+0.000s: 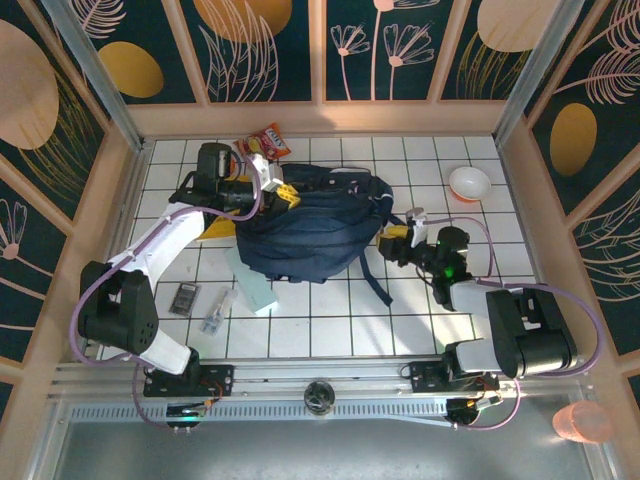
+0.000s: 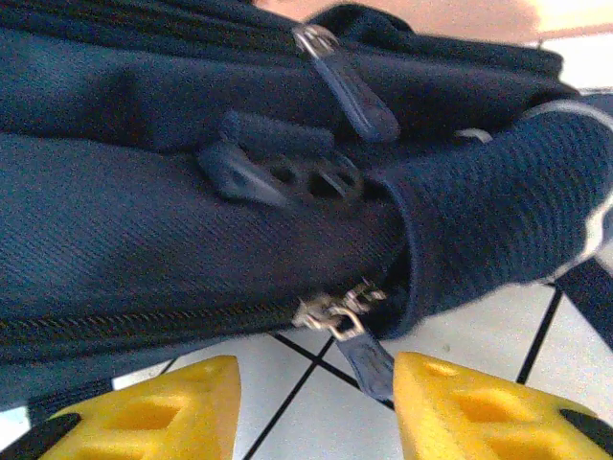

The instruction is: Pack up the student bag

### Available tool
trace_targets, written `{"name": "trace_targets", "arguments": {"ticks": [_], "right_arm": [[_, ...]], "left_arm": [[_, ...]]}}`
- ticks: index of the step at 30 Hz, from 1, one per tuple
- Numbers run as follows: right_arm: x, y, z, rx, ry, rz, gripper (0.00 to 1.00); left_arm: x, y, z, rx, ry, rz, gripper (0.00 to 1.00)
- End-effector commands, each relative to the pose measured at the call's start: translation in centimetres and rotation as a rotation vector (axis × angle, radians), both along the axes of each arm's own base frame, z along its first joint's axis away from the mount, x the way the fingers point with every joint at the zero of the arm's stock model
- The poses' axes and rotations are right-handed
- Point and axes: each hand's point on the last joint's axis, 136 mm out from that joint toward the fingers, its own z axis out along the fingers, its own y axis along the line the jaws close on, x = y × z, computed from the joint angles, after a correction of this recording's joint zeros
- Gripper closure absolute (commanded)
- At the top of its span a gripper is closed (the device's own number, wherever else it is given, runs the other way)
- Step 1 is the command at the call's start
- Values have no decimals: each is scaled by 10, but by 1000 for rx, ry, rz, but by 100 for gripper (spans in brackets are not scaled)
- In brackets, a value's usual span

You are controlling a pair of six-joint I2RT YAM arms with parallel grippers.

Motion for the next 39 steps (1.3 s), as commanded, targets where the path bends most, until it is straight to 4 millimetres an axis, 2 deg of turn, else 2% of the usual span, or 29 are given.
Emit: {"name": "trace_targets", "arguments": {"ticks": [1, 3, 5, 9, 13, 17, 26, 31, 35, 39], "right_arm": [[7, -12, -12, 1, 48, -92, 44], [17, -15, -15, -16, 67, -132, 39], [25, -9, -17, -42, 73, -124, 34], [25, 8, -9, -71, -4, -34, 34], [21, 16, 1, -66, -74, 32, 35], [13, 21, 11, -56, -122, 90, 50], [-6, 17, 24, -18, -154, 126, 87], [-9, 13, 28, -10, -162, 100, 99], [-10, 15, 29, -6, -153, 118, 100], [-15, 17, 29, -5, -110, 134, 100]], "left_arm": [[-9, -1, 57, -104, -157, -100, 100], [-10, -1, 60, -110, -162, -105, 100], [-11, -1, 64, -119, -165, -112, 100], [-13, -1, 66, -127, -162, -123, 100], [-13, -1, 64, -125, -162, -122, 100], [-12, -1, 63, -123, -161, -119, 100], [-7, 0, 56, -98, -166, -87, 100], [-3, 0, 52, -84, -172, -66, 100], [2, 2, 51, -74, -181, -41, 100], [22, 8, 44, -39, -200, 100, 100]]}}
